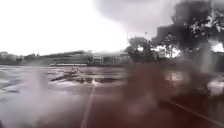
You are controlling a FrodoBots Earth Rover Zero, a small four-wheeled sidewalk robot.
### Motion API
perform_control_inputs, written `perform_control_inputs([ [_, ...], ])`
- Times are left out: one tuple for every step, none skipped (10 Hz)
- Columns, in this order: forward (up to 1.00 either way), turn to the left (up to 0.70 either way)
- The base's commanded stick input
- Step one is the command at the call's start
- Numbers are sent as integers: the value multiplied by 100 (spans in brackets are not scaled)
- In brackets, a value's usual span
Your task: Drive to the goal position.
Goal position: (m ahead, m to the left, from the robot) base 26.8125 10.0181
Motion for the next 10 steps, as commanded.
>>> perform_control_inputs([
  [45, 0],
  [45, 0],
  [45, 0],
  [45, 0],
  [45, 0],
  [45, 0],
  [45, 0],
  [45, 0],
  [45, 0],
  [45, 0],
])
